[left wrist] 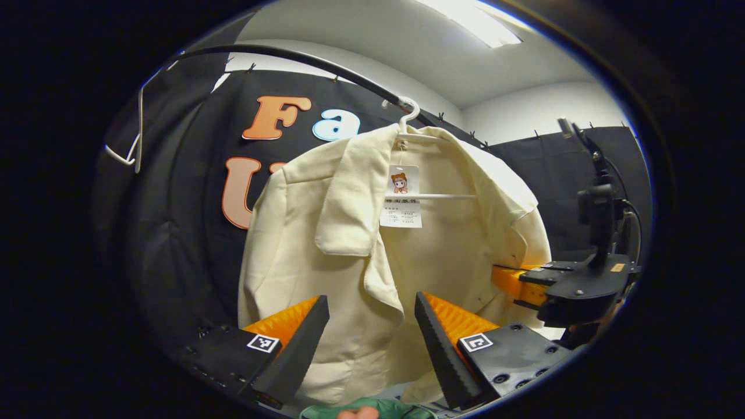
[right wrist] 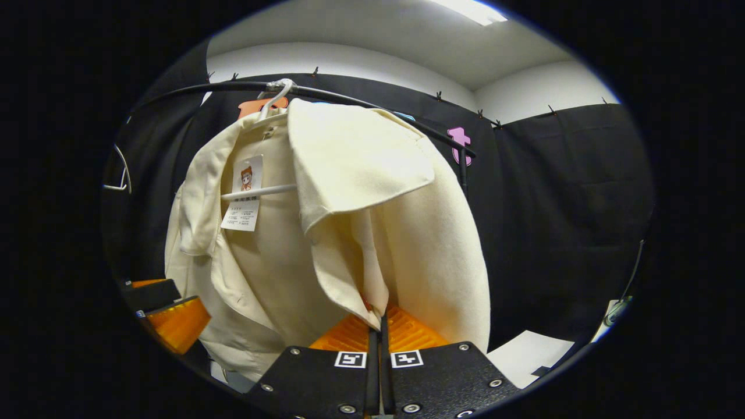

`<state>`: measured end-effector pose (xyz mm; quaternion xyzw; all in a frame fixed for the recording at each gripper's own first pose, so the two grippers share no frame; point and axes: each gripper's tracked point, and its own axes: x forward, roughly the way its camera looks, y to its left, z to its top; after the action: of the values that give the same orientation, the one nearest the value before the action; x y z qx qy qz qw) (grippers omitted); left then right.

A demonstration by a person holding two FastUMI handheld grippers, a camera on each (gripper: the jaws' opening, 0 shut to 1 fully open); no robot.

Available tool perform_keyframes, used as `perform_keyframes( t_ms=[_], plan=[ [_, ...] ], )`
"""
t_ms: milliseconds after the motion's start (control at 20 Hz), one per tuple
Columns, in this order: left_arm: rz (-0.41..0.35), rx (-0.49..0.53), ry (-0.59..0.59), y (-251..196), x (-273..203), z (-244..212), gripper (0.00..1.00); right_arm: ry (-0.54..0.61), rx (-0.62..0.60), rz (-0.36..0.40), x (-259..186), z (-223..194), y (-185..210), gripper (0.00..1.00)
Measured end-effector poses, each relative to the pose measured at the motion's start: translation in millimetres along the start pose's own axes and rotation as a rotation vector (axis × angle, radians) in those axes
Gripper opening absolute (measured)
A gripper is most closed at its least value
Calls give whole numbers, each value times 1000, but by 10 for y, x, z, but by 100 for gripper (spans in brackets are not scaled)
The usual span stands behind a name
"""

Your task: Grasp the clothes on the hanger with both hands and then place them into the laundry hamper below.

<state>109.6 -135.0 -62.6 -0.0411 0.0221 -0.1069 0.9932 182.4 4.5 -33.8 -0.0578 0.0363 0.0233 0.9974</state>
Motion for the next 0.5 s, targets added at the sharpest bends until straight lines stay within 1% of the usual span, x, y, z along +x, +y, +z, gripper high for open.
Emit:
perform_keyframes(
  t_ms=[50,150,250,300,350,400,450,500],
  plan=[
    [26,4,-23,-15,92,13,97,0,5,6,-36,17,-17,1],
    [102,18,-64,35,291,19,96,-4,9,19,-61,47,-28,1],
    [167,48,-83,98,454,-16,97,-3,1,35,-61,61,-9,1],
    [188,70,-87,114,526,-54,100,-6,-5,40,-61,73,-1,1],
    [212,101,-94,154,590,-64,97,-7,-10,46,-62,78,5,1],
    [243,134,-101,230,620,-70,100,-7,-10,50,-76,85,11,1],
    [267,157,-106,309,644,-72,96,-6,-5,55,-76,88,19,1],
    [279,170,-108,370,653,-64,95,-6,0,58,-82,97,11,1]
  ],
)
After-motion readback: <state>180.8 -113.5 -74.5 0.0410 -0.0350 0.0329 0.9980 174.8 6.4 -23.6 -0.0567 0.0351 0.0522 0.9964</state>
